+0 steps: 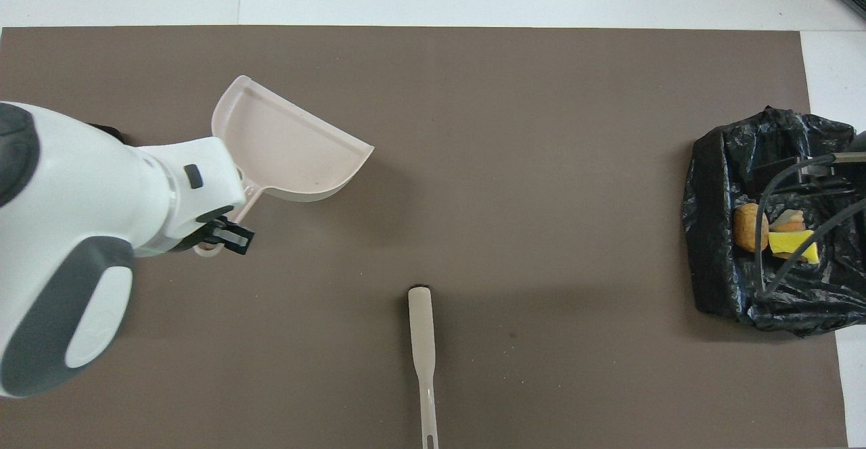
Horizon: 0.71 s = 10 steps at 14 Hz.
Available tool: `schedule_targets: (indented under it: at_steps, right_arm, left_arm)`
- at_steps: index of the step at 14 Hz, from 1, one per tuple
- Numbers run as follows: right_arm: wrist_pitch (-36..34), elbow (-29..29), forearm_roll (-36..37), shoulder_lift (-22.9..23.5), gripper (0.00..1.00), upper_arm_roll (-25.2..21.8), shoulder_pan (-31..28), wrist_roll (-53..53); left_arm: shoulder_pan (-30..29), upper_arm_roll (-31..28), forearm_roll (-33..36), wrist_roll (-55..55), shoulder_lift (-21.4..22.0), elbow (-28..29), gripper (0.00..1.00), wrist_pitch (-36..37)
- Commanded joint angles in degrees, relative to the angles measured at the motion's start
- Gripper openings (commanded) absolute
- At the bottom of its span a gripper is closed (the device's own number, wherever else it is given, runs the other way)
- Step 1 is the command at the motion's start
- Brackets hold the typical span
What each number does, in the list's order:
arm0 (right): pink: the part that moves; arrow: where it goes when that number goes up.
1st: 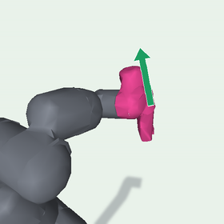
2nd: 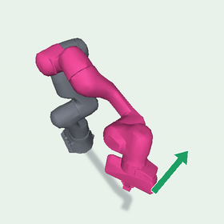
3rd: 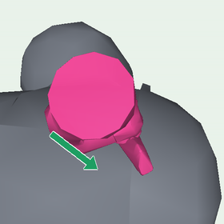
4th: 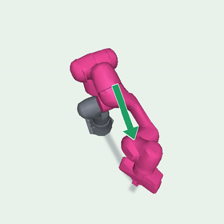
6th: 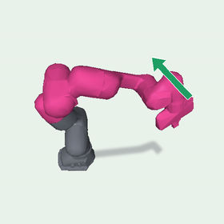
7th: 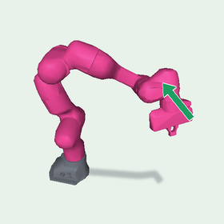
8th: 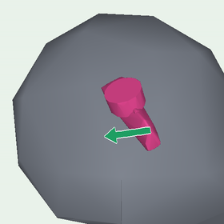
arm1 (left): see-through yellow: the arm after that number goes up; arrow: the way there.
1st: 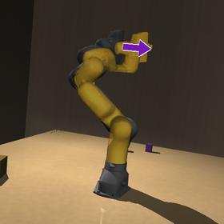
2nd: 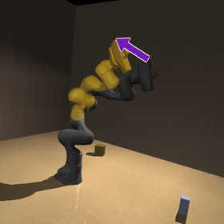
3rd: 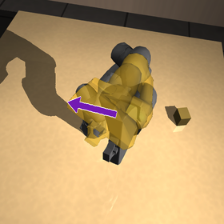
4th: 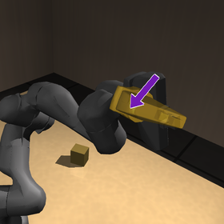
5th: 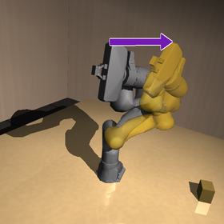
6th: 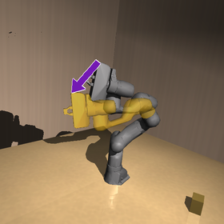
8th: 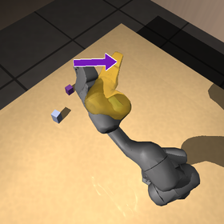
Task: Sweep and dump trash in bin
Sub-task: 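Bring the dustpan back to the table center with the left gripper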
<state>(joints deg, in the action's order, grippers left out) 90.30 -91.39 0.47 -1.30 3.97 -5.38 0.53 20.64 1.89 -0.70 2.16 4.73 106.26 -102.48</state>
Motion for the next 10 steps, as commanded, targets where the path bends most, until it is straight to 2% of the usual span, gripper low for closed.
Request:
schedule_targets:
  at_steps: [1, 5, 7, 10]
  right_arm:
    - [-0.6, -0.7, -0.6, -0.8, 1.0, 0.5, -0.9, 0.8]
    - [-0.5, -0.7, -0.4, -0.8, 1.0, 0.5, -1.3, 0.7]
    - [-0.6, -0.7, -0.4, -0.8, 1.0, 0.5, -1.6, 0.8]
    - [-0.6, -0.7, -0.3, -0.8, 1.0, 0.5, -1.6, 0.7]
  left_arm:
    - [2.6, -1.4, -4.9, -2.6, -0.7, 1.2, 0.0, -4.3]
    - [9.3, -1.3, -5.2, -15.2, -8.0, 0.8, 0.0, -16.4]
    - [13.0, -1.4, -5.2, -16.6, -12.4, 0.6, 0.0, -21.0]
    - [14.1, -1.3, -5.2, -18.4, -14.5, 0.7, 0.0, -24.0]
